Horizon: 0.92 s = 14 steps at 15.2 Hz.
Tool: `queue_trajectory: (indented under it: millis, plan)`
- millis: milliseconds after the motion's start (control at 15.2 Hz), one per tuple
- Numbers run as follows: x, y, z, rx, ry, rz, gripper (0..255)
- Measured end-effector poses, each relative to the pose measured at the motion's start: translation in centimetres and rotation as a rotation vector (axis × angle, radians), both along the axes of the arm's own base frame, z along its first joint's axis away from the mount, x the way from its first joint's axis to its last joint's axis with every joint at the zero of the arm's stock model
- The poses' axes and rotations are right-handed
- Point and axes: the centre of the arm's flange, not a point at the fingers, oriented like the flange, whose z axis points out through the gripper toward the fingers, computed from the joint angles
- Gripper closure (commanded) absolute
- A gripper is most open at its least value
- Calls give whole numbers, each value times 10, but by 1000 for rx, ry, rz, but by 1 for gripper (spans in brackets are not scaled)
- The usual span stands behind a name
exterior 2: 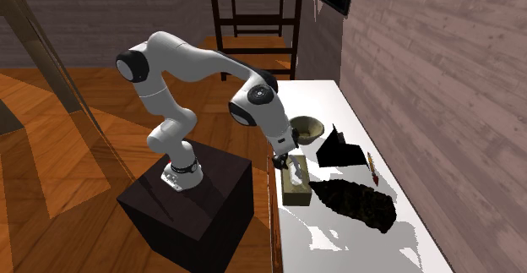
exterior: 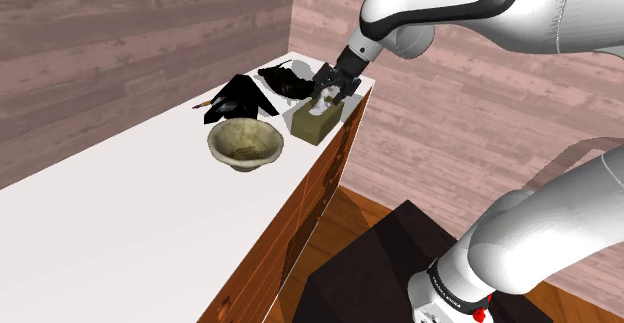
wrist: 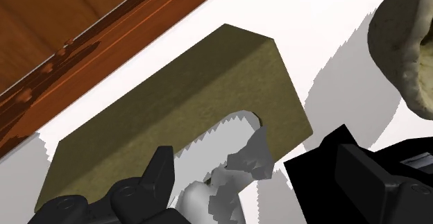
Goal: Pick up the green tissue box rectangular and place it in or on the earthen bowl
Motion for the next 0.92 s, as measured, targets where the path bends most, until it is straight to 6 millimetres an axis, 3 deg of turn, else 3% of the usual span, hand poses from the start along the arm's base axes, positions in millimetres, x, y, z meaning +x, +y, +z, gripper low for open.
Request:
queue_trajectory:
  millis: [462,528,924]
  plan:
    - [1,2,-7,0,-1,0,0]
    - [1,2,-7,0,-1,0,255]
    - [1,2,-4,1,-6,-2,255]
